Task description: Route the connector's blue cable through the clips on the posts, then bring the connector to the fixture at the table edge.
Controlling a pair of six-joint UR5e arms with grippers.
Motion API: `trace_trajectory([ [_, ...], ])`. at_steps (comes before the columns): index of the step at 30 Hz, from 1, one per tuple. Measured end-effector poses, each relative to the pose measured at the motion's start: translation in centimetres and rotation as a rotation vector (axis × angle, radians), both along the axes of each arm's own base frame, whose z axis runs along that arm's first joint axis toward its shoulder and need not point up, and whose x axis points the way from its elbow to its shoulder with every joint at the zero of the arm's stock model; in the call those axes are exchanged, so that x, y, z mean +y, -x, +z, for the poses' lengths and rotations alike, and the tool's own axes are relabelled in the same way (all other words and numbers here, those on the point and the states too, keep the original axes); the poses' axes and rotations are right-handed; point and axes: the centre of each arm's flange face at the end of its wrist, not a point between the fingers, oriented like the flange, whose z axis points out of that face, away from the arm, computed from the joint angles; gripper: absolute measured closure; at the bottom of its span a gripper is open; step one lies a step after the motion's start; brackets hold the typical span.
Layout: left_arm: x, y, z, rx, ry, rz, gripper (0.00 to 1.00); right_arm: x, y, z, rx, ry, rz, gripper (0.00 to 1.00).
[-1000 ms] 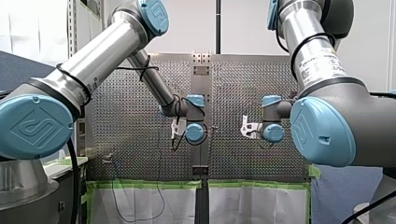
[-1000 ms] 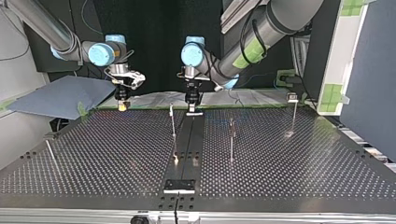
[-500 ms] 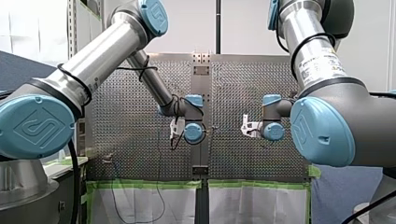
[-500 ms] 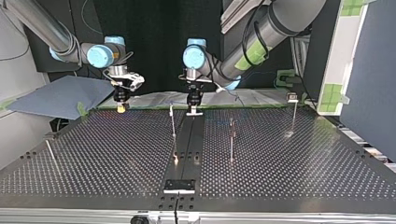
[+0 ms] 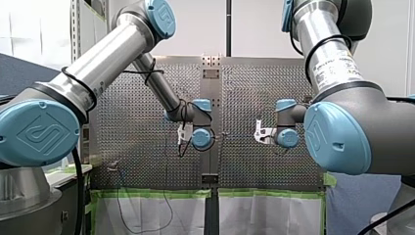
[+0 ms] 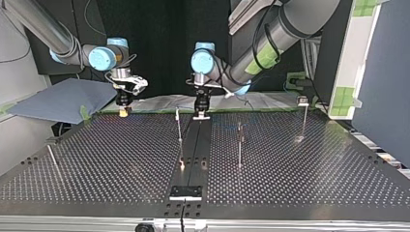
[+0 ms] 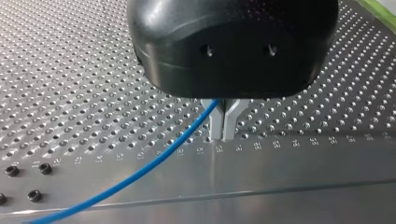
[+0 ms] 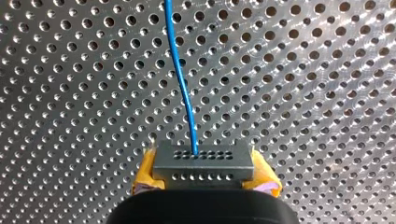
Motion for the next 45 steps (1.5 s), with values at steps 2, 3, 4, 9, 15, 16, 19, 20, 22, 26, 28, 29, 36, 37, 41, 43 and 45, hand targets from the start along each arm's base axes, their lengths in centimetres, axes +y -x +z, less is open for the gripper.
trace_trajectory([
  [2, 0.1, -0.2, 0.1, -0.002, 0.001, 0.002, 0.96, -0.1, 0.1, 0.0, 0.000, 0.000, -0.004, 1.00],
  [3, 0.1, -0.3, 0.2, -0.003, 0.002, 0.002, 0.96, -0.1, 0.2, 0.0, 0.000, 0.000, -0.006, 1.00],
  [4, 0.1, -0.4, 0.2, -0.005, 0.003, 0.002, 0.96, -0.2, 0.2, 0.0, 0.000, 0.000, -0.008, 1.00],
  [9, 0.2, -0.8, 0.4, -0.008, 0.005, 0.003, 0.96, -0.4, 0.5, 0.0, 0.000, 0.002, -0.024, 1.00],
  [15, 0.5, -1.3, 0.5, -0.009, 0.005, 0.002, 0.96, -0.8, 0.8, 0.2, -0.002, 0.010, -0.042, 1.00],
  [16, 0.6, -1.3, 0.4, -0.009, 0.005, 0.003, 0.96, -0.8, 0.8, 0.2, -0.002, 0.011, -0.043, 1.00],
  [19, 0.8, -1.6, 0.5, -0.011, 0.007, 0.003, 0.96, -0.9, 0.8, 0.3, -0.003, 0.014, -0.044, 1.00],
  [20, 0.8, -1.7, 0.5, -0.011, 0.006, 0.003, 0.96, -1.0, 0.8, 0.3, -0.003, 0.015, -0.045, 1.00],
  [22, 0.8, -2.0, 0.3, -0.007, 0.004, 0.004, 0.96, -1.2, 0.8, 0.5, -0.004, 0.018, -0.048, 1.00],
  [26, 0.5, -2.5, -0.7, 0.014, -0.011, 0.006, 0.96, -1.7, 0.9, 0.8, -0.006, 0.025, -0.054, 1.00],
  [28, 0.3, -2.9, -1.4, 0.025, -0.018, 0.007, 0.96, -1.8, 0.9, 0.8, -0.006, 0.026, -0.057, 1.00],
  [29, 0.3, -3.0, -1.6, 0.028, -0.020, 0.007, 0.96, -1.9, 1.0, 0.8, -0.006, 0.027, -0.059, 1.00],
  [36, 0.0, -4.3, -1.2, 0.034, -0.024, 0.013, 0.96, -2.3, 1.6, 0.8, -0.006, 0.028, -0.076, 1.00],
  [37, 0.0, -4.6, -1.0, 0.035, -0.025, 0.015, 0.96, -2.4, 1.7, 0.8, -0.007, 0.029, -0.079, 1.00],
  [41, 0.1, -5.1, -0.7, 0.035, -0.026, 0.019, 0.96, -2.7, 2.0, 0.9, -0.008, 0.033, -0.091, 1.00],
  [43, 0.1, -5.2, -0.6, 0.034, -0.025, 0.021, 0.96, -2.9, 2.2, 0.9, -0.008, 0.035, -0.097, 1.00],
  [45, 0.2, -5.4, -0.5, 0.034, -0.025, 0.022, 0.96, -3.1, 2.3, 1.0, -0.010, 0.038, -0.103, 1.00],
])
